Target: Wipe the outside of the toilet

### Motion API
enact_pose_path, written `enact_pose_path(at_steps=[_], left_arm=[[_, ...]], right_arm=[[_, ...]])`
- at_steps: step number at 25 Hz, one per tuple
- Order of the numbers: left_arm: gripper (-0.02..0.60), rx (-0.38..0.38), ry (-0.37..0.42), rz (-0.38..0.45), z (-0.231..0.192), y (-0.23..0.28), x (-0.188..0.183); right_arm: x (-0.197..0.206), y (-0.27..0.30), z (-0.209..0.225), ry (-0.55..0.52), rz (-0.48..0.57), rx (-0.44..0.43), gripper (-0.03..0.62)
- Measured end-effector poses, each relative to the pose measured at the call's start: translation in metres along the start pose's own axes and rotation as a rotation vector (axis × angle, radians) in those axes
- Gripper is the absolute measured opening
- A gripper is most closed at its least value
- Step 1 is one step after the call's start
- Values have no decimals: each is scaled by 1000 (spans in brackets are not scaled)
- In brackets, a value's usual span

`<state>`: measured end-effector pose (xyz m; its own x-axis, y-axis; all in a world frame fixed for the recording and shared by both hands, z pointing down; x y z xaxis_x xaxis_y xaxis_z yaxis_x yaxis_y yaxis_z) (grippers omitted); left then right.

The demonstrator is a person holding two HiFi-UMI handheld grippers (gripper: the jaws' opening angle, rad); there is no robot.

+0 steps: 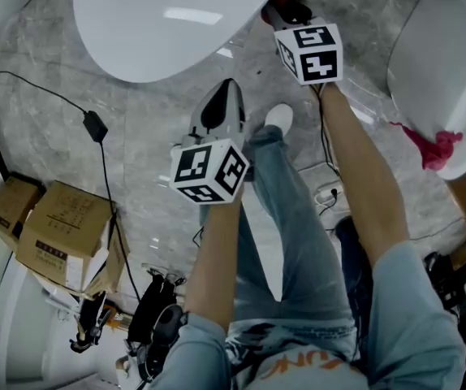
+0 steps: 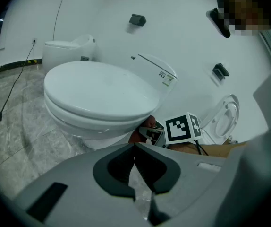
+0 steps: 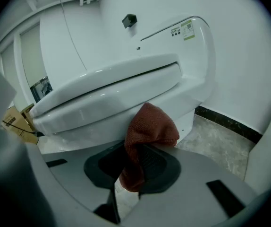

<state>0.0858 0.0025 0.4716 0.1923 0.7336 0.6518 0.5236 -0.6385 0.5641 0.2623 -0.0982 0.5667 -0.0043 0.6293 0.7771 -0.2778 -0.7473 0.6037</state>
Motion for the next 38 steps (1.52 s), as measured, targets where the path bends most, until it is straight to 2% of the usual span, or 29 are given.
enact_pose_path(at_steps=[7, 13, 30, 38], left_arm=[[-6, 2, -23, 4, -18, -23, 6], [-6, -44, -63, 22, -59, -48, 9], [-6, -67, -129, 55, -144, -126, 14], [-6, -94, -152, 73, -177, -151, 15]], right_arm=[[14, -4, -30, -19, -38, -18, 72], [22, -8, -66, -42, -65, -40, 72], [46, -3, -165, -52, -123, -20, 72], [55, 7, -213, -47, -134, -58, 72]])
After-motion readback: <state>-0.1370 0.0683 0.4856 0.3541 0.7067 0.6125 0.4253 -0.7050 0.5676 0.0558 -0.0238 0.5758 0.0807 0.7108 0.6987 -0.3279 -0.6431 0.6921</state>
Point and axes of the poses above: the fingertips, and each gripper's own axes: y forward along the fingers, z to its right, x out of its underside, the point moved 6 cm from there along -y, backward along the fingers, and after that the axes turned 8 degrees about z, right-handed, at the moved point
